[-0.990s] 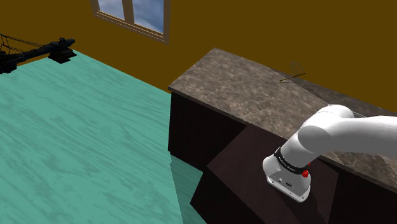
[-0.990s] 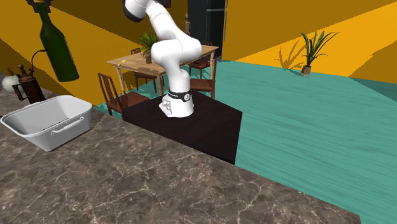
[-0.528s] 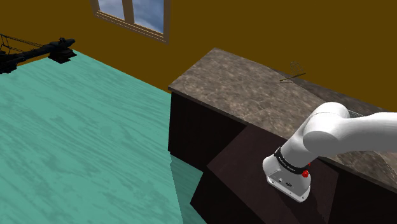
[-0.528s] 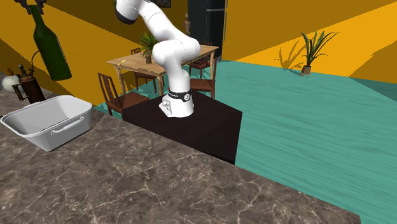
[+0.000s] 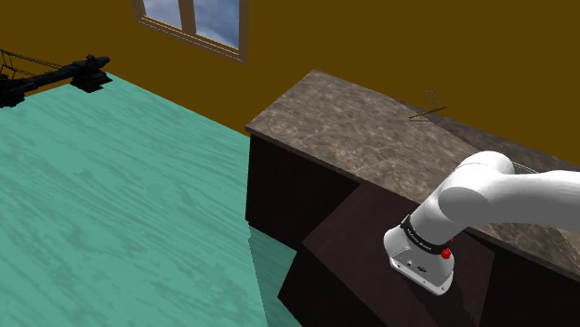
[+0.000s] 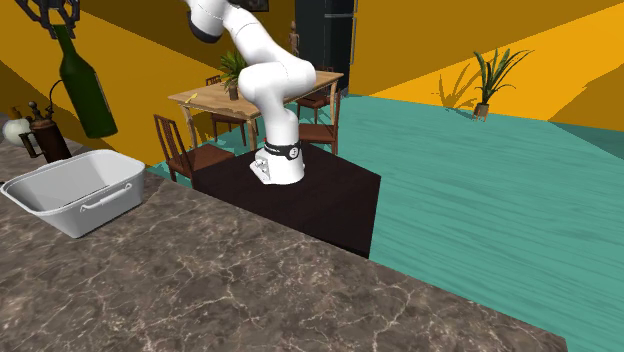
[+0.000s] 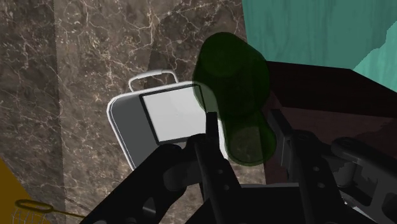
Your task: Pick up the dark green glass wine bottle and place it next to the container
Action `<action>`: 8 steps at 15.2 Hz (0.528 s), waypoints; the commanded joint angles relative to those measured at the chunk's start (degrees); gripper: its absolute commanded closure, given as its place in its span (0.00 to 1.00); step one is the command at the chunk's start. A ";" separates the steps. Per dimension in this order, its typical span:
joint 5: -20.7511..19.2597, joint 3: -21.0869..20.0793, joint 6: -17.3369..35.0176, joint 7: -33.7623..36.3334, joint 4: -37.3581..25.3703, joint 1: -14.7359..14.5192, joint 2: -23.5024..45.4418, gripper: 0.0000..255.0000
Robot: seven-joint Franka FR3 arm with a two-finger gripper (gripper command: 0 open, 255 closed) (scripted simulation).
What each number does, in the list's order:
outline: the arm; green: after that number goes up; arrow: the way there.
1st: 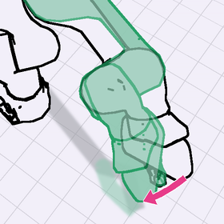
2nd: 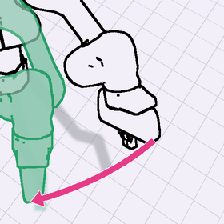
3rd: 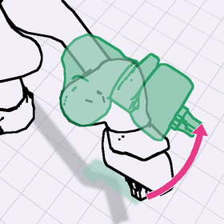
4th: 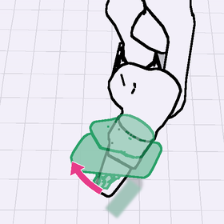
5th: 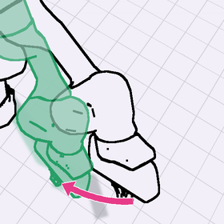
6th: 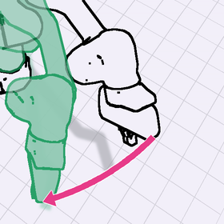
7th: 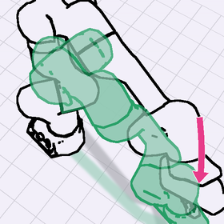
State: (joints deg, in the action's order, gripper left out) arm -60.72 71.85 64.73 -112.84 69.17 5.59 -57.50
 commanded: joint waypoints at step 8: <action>-1.05 -0.17 4.92 3.00 10.07 4.75 -4.45 1.00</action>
State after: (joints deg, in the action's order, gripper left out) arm -61.56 71.53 69.10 -110.05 78.44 10.06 -61.50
